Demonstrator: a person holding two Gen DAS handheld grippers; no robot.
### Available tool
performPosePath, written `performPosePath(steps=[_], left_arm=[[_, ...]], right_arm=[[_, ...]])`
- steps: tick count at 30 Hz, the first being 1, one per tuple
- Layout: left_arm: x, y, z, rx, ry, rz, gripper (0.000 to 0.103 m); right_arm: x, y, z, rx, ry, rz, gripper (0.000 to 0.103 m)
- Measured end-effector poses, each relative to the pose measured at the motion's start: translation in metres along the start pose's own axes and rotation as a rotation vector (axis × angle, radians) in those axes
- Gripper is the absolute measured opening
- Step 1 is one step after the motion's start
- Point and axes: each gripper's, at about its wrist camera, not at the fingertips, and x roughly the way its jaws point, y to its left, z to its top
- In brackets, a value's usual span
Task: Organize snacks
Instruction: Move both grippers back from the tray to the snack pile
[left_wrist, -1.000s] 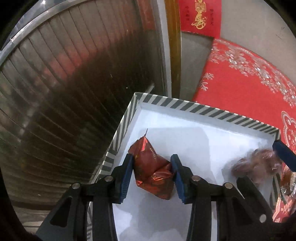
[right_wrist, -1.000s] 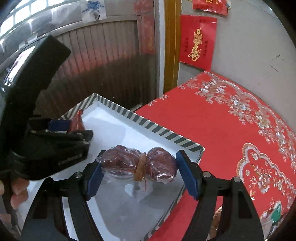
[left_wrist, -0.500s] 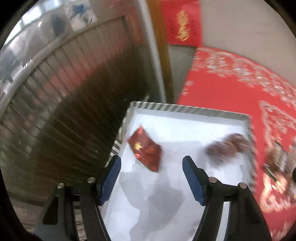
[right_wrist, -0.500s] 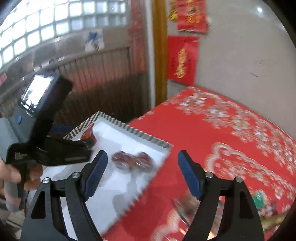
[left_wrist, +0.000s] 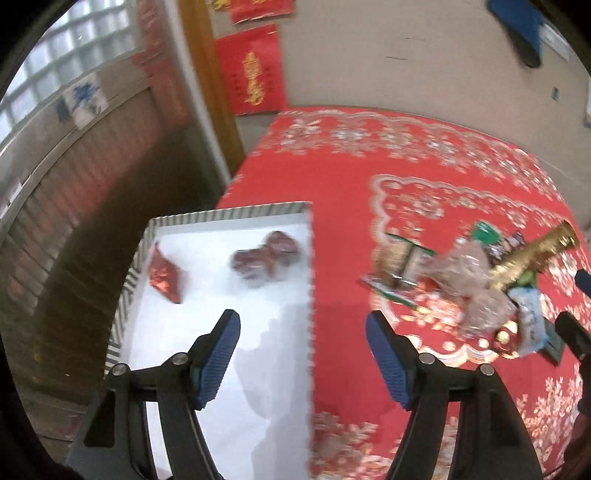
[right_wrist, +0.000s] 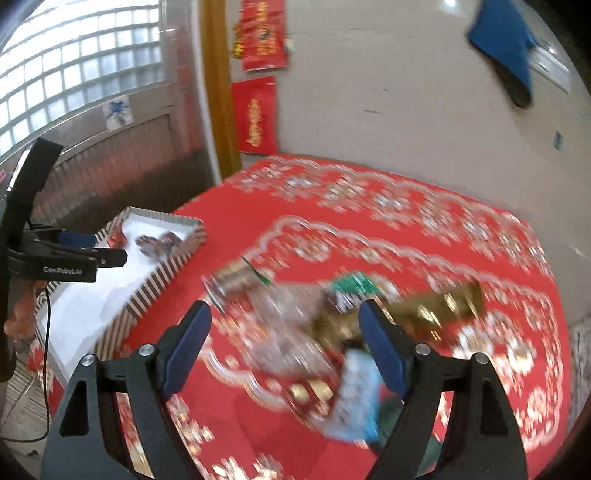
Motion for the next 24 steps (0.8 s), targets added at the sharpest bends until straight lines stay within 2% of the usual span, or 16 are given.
performPosePath(steps=[9, 20, 24], left_arm=[[0.0, -0.063, -0.01, 0.084, 0.01, -0.065, 0.072], [0.013, -0.084, 0.0, 0.169, 0.026, -0.087, 0.072], [0.02, -0.086, 0.001, 0.18, 0.054, -0.153, 0.072]], right_arm=[[-0.036, -0.036, -0.039, 0.065, 0.009, -0.04, 0.083], [-0.055, -0.065, -0.049, 0.143, -0.019, -0.055, 0.083], [-0.052, -0.065, -0.049, 0.147, -0.012, -0.048, 0.083]])
